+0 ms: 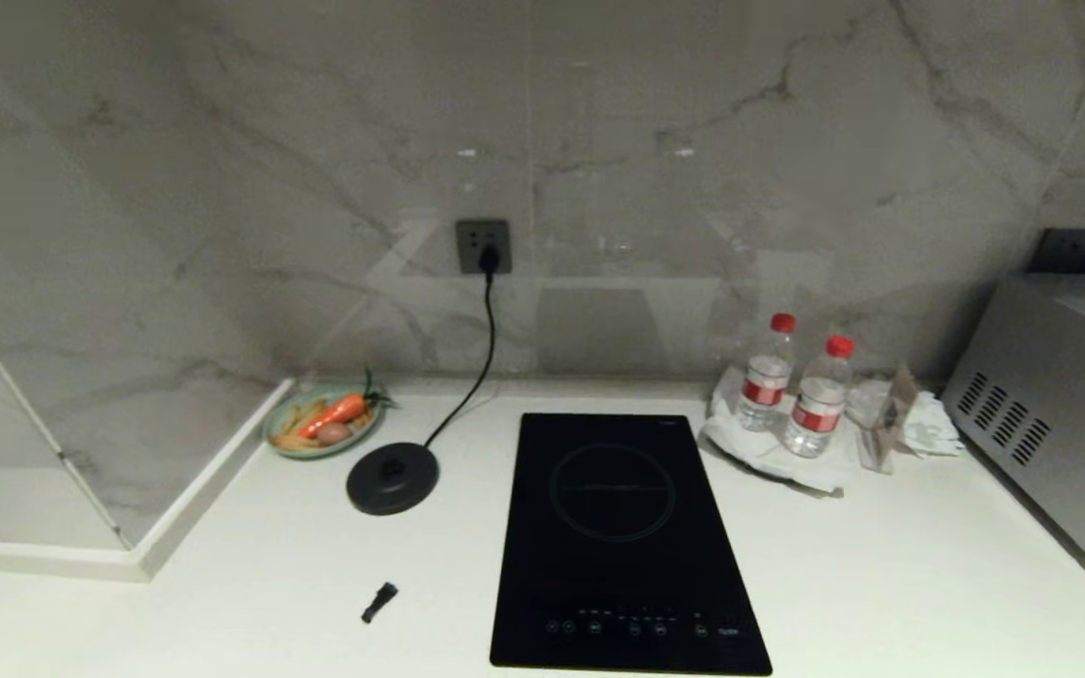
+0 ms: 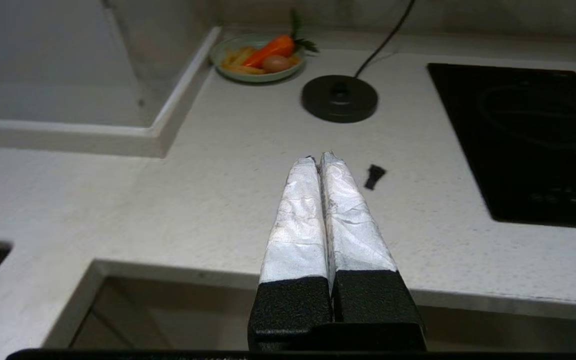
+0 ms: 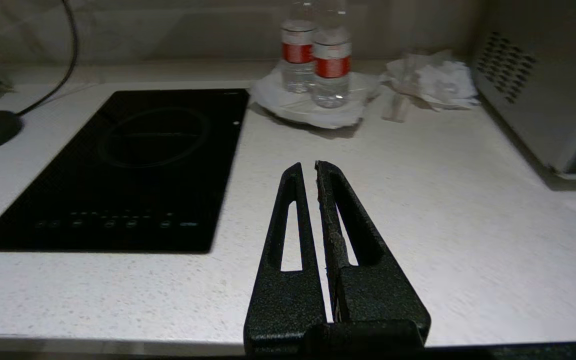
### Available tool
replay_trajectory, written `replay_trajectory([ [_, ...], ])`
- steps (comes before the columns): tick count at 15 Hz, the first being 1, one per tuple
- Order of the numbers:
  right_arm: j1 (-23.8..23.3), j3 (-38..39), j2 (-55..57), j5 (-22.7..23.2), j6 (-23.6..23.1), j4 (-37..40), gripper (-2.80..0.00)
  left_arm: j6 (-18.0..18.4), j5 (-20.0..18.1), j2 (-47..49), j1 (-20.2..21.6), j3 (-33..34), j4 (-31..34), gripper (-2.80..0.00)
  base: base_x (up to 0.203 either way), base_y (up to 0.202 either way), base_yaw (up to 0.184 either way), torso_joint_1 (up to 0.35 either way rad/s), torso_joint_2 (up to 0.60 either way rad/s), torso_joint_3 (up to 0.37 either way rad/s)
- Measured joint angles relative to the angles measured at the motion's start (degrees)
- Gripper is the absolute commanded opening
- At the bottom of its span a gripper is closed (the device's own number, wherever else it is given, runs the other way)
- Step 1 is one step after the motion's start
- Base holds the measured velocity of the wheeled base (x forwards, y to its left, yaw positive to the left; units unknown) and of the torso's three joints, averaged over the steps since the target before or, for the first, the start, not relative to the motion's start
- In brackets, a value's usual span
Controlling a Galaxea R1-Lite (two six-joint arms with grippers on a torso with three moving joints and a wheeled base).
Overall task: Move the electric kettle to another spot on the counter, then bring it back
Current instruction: Grab the kettle
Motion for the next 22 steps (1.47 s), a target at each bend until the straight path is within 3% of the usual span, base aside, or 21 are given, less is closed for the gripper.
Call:
replay_trajectory([
  [22,0.00,0.00,0.00,-0.02,0.00,0.01,-2.80,0.02,0.00,0.02,0.00,0.00,0.02,-2.80,-0.002,-0.008,0.175,0.001,0.01,0.006],
])
